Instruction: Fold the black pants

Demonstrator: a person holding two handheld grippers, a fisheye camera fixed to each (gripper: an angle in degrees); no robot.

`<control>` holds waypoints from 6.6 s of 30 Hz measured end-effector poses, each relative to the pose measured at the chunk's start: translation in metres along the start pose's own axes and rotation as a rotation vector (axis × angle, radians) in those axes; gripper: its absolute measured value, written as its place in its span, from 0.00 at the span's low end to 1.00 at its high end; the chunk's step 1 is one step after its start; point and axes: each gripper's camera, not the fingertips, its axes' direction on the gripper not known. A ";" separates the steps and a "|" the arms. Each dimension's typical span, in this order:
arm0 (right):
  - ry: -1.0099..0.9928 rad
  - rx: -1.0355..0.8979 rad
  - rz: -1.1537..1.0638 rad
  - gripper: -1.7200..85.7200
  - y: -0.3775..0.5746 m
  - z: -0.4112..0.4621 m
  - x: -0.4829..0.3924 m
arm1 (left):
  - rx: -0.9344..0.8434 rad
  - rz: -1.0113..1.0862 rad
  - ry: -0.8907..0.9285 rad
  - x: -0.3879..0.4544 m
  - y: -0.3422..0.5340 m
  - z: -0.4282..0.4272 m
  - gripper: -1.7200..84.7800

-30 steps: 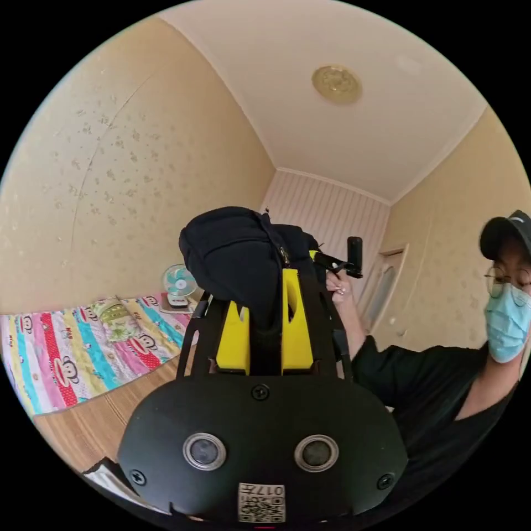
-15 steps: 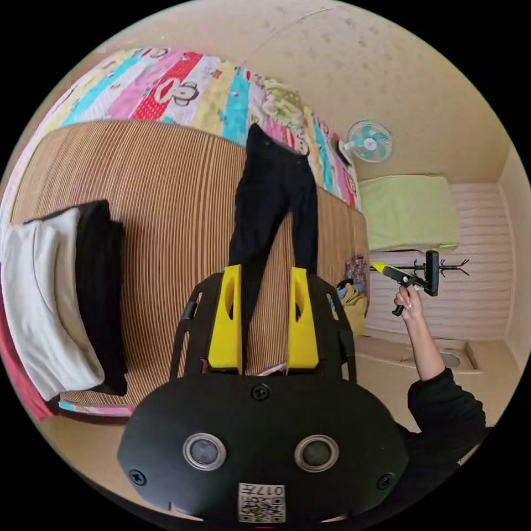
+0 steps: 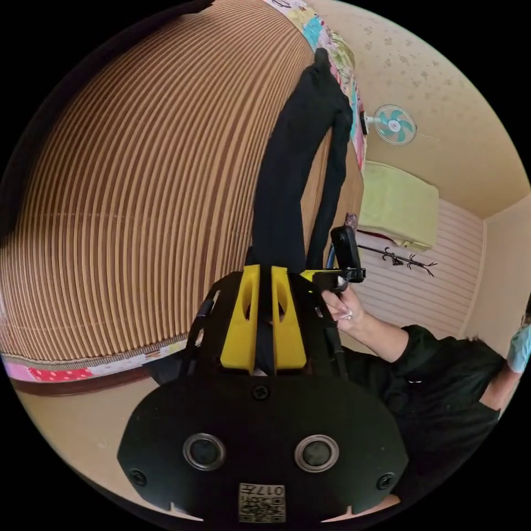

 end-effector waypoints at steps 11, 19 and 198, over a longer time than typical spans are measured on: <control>0.453 -0.122 0.032 0.17 0.129 -0.199 -0.031 | 0.030 -0.182 -0.140 0.022 0.099 -0.058 0.08; 0.462 0.345 0.216 0.14 0.214 -0.321 -0.030 | 0.043 0.016 -0.249 0.049 0.015 -0.040 0.18; -1.105 0.254 -0.977 0.24 0.166 -0.304 -0.226 | -0.021 0.766 0.473 0.371 0.191 -0.070 0.08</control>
